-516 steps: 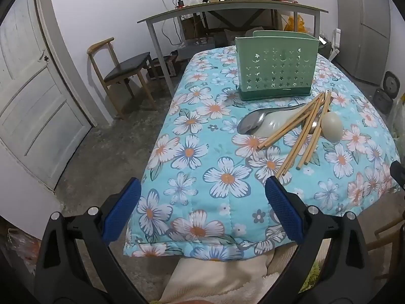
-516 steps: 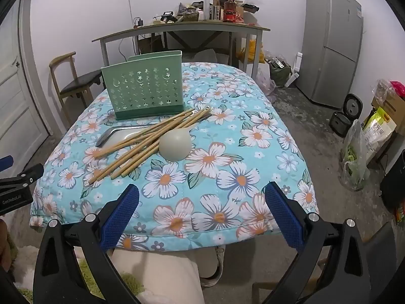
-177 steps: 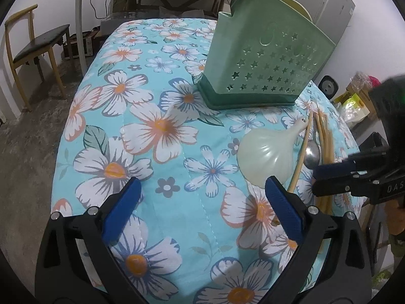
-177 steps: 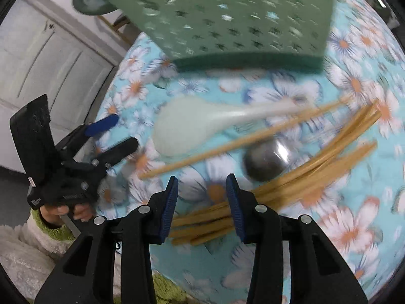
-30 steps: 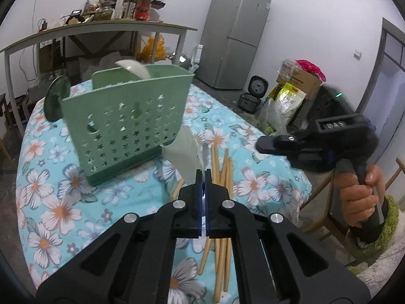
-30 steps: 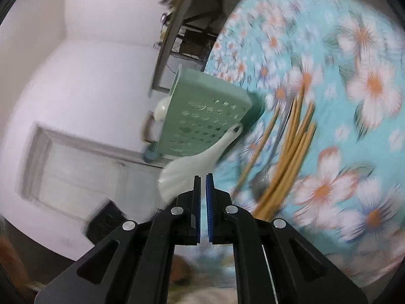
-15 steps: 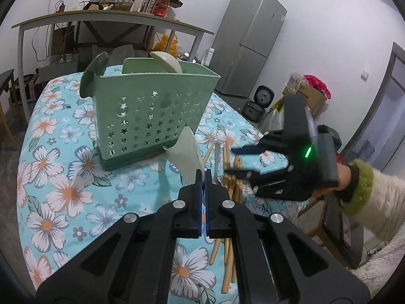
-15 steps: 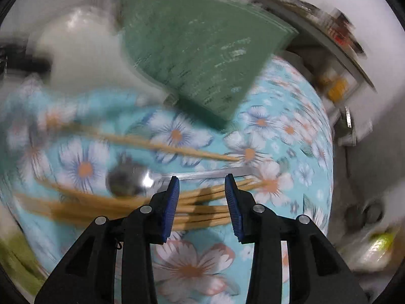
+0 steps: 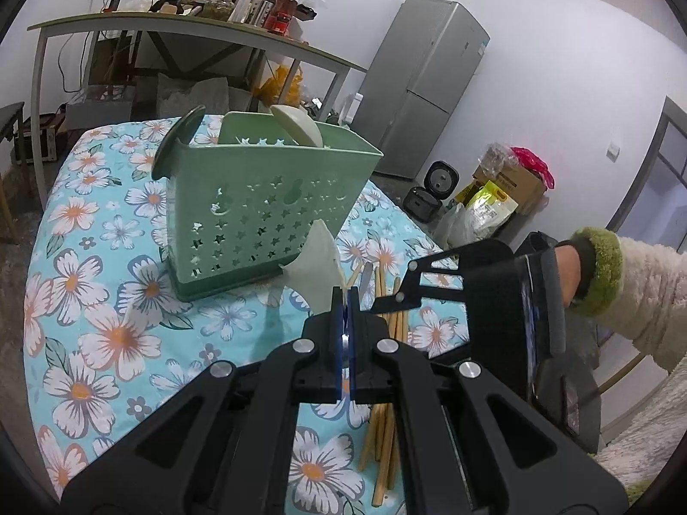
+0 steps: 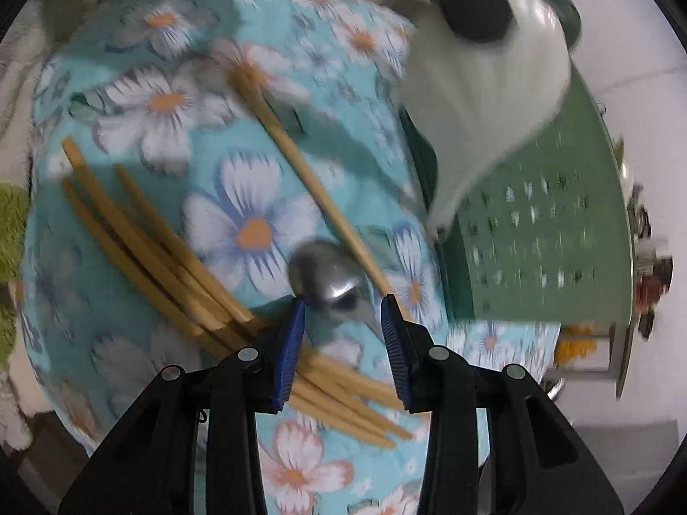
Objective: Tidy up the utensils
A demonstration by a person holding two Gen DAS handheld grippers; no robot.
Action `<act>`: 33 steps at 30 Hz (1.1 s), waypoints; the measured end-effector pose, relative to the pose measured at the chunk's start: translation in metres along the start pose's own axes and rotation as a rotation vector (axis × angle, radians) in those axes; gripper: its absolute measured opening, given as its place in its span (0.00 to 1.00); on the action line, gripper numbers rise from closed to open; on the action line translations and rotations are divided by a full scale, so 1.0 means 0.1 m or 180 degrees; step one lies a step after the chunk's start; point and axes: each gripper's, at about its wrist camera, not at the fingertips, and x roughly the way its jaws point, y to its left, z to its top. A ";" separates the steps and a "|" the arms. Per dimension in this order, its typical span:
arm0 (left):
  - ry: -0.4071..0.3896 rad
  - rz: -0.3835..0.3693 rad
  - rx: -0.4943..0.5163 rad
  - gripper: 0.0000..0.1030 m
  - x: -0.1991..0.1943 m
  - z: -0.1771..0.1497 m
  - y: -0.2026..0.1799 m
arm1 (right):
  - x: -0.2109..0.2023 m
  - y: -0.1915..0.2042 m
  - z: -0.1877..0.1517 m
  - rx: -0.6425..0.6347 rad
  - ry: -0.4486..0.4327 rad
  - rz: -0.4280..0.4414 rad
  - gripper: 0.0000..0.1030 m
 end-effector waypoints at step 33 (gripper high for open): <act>-0.0077 -0.0079 -0.0069 0.01 -0.02 0.03 0.09 | 0.11 0.02 0.07 0.0294 0.0187 -0.1020 0.37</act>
